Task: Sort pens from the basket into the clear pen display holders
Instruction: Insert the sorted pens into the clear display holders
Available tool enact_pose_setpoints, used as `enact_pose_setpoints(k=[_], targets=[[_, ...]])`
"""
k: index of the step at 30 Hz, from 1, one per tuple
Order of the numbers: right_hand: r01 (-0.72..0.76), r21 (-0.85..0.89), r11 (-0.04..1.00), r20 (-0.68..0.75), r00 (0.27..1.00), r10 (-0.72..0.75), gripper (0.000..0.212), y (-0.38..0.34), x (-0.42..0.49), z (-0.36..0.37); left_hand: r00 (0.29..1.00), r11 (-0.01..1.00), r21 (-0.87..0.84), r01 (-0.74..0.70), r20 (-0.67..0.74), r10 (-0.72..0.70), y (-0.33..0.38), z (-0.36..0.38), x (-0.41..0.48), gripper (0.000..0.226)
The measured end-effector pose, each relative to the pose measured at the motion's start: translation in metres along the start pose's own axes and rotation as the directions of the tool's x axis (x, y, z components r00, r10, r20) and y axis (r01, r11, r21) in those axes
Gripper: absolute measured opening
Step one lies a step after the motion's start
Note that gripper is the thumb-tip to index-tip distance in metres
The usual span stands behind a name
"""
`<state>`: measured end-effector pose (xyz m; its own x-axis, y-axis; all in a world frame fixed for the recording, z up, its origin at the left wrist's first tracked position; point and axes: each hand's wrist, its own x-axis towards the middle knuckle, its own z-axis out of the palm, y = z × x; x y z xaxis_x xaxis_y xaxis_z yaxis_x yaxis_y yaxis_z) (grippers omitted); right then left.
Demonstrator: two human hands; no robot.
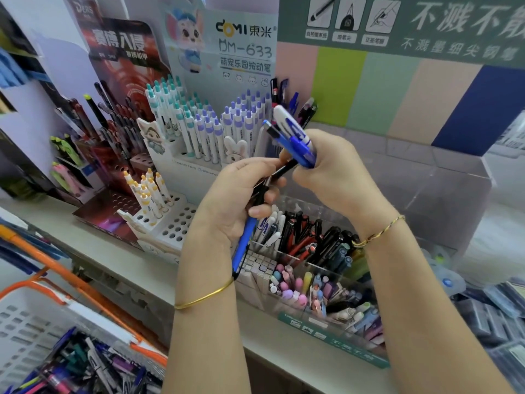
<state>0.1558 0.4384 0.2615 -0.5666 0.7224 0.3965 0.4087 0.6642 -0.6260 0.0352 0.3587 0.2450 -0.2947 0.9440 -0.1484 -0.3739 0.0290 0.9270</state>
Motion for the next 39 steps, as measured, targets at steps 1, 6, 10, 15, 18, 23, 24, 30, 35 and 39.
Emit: enact_pose_setpoints(k=[1, 6, 10, 15, 18, 23, 24, 30, 35, 39], targets=[[0.004, -0.049, 0.999, 0.006, 1.0, -0.003, 0.025, 0.001, 0.0, 0.001, 1.0, 1.0, 0.006, 0.004, 0.0, -0.004, 0.001, 0.0, 0.0, 0.017], [-0.055, -0.285, 0.957, -0.093, 0.995, 0.029, 0.01, 0.003, -0.001, -0.002, 0.997, 0.997, -0.072, -0.013, -0.082, 0.007, 0.005, -0.003, 0.001, 0.019], [-0.129, -0.197, 0.972, -0.145, 0.984, 0.102, 0.022, 0.006, -0.003, -0.007, 0.991, 0.978, -0.198, -0.059, -0.127, 0.034, 0.009, -0.007, 0.004, 0.018], [-0.224, 0.158, 0.962, -0.015, 0.973, 0.23, 0.023, 0.004, -0.006, -0.004, 0.991, 0.936, -0.333, -0.118, -0.097, 0.09, 0.006, -0.004, 0.01, 0.035], [-0.388, 0.477, 0.788, 0.126, 0.918, 0.376, 0.02, 0.006, -0.008, -0.004, 0.989, 0.851, -0.507, -0.14, -0.12, 0.091, 0.006, -0.005, 0.016, 0.036], [-0.481, 0.782, 0.397, 0.283, 0.841, 0.462, 0.025, 0.008, -0.009, -0.005, 0.972, 0.523, -0.822, -0.225, -0.223, 0.068, 0.009, -0.002, 0.02, 0.03], [-0.458, 0.821, 0.342, 0.284, 0.846, 0.451, 0.027, 0.01, -0.009, -0.004, 0.969, 0.444, -0.863, -0.241, -0.236, 0.067, 0.009, 0.001, 0.02, 0.028], [-0.392, 0.906, 0.159, 0.338, 0.897, 0.283, 0.019, 0.012, -0.013, 0.005, 0.919, 0.221, -0.893, -0.393, -0.385, 0.081, 0.005, 0.02, 0.024, 0.03], [-0.291, 0.954, 0.077, 0.262, 0.928, 0.265, 0.013, 0.004, -0.008, 0.01, 0.921, 0.346, -0.854, -0.388, -0.375, 0.105, -0.002, 0.034, 0.024, 0.026], [-0.196, 0.977, 0.087, 0.159, 0.934, 0.319, 0.006, 0.004, 0.001, 0.002, 0.941, 0.75, -0.581, -0.316, -0.294, 0.169, -0.008, 0.028, 0.019, 0.019]])
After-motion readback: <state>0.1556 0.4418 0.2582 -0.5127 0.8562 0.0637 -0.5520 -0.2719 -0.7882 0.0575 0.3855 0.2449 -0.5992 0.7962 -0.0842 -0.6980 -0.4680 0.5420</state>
